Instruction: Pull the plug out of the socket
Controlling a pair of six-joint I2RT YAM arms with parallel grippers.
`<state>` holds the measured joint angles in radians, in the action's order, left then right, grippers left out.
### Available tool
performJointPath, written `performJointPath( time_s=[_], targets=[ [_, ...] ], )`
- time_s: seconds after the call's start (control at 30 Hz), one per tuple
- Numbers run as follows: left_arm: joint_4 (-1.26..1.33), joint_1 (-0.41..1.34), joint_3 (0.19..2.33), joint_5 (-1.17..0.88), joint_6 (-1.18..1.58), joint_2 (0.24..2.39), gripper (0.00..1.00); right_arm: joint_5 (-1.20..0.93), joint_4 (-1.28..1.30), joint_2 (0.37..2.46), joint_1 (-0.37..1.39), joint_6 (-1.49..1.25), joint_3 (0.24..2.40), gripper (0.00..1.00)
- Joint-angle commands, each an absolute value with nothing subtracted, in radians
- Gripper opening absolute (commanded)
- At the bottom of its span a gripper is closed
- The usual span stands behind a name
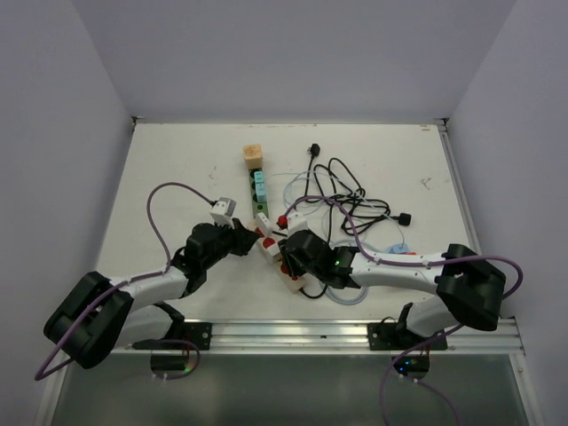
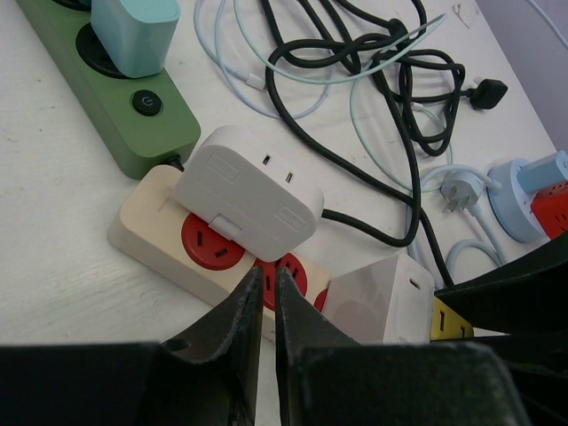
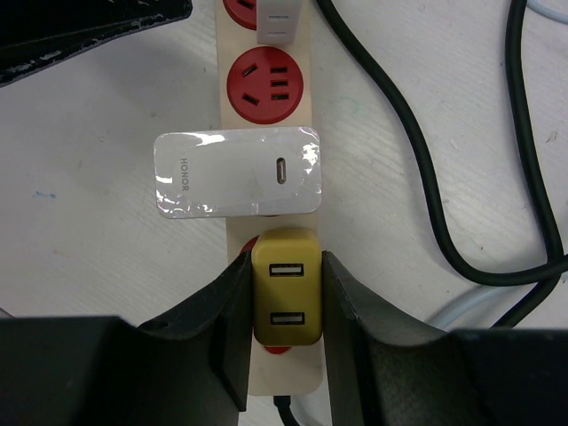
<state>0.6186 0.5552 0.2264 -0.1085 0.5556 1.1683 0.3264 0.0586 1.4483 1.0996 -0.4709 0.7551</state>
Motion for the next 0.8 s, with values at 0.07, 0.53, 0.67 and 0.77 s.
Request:
performJointPath(
  time_s=[0.07, 0.53, 0.67, 0.77],
  targets=[
    [0.755, 0.568, 0.275, -0.092, 0.552, 1.264, 0.11, 0.319, 0.014, 1.502, 1.103, -0.503, 0.764, 0.0],
    [0.9, 0.618, 0.281, -0.074, 0.591, 1.446, 0.0, 0.285, 0.018, 1.516, 1.114, -0.512, 0.776, 0.0],
    [0.935, 0.63, 0.238, -0.045, 0.632, 1.492, 0.0, 0.273, 0.015, 1.505, 1.112, -0.52, 0.77, 0.0],
    [0.951, 0.638, 0.216, -0.038, 0.66, 1.529, 0.0, 0.262, 0.014, 1.497, 1.112, -0.525, 0.769, 0.0]
  ],
)
